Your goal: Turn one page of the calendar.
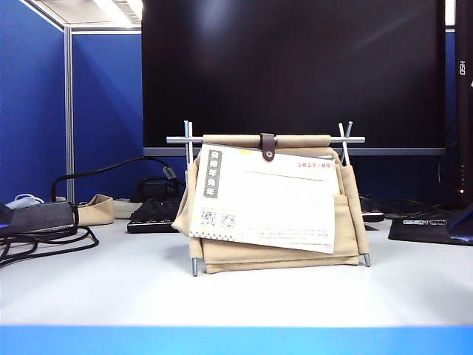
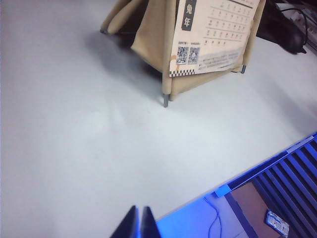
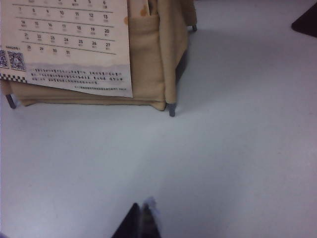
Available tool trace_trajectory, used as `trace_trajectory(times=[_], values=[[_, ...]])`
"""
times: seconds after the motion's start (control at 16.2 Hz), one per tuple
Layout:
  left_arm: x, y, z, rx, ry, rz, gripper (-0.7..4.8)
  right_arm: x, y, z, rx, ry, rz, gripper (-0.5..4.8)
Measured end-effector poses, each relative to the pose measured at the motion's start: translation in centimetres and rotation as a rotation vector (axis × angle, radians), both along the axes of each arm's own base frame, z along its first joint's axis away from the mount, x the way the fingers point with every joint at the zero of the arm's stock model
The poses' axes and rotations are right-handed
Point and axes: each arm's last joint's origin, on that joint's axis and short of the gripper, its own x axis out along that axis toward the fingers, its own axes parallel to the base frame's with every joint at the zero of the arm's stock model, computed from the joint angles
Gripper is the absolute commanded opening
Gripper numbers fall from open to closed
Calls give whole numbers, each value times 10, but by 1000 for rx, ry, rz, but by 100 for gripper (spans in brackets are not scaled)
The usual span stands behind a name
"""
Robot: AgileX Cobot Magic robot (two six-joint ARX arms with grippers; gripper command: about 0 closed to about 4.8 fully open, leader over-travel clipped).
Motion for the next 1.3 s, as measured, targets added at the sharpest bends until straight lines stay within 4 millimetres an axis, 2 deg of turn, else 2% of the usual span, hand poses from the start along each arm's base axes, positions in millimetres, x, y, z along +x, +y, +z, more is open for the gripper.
trace_trajectory(times=[0.25,0.31,0.37,0.43,0.5,0.56,0.68,0.74,0.87,0.99,1.11,1.24,1.3], values=[[0,-3,7,-71,-45,-90,28,0,5,7,68,-56,160,5],[1,-4,10,-95,-65,-86,84,0,5,8,72,-68,162,42],[2,-4,16,-131,-92,-91,186,1,6,11,78,-82,164,173],[0,-4,36,-143,-110,-102,186,8,10,41,121,-159,201,173],[0,-4,39,-146,-118,-102,186,9,10,49,130,-181,205,172],[1,-4,45,-143,-127,-104,186,13,12,69,138,-242,208,172],[4,-6,53,-97,-156,-117,186,21,15,92,104,-317,198,172],[6,-7,53,-72,-154,-115,186,28,17,97,83,-316,199,173],[12,-10,47,-25,-113,-105,186,47,26,96,24,-257,234,176],[18,-12,41,4,-68,-91,186,70,36,88,-29,-172,300,205],[20,-14,40,8,-60,-92,186,97,44,74,-56,-70,335,221],[21,-15,42,-13,-74,-126,186,128,43,53,-63,55,320,222],[21,-15,42,-18,-77,-135,186,136,42,47,-66,83,310,222]])
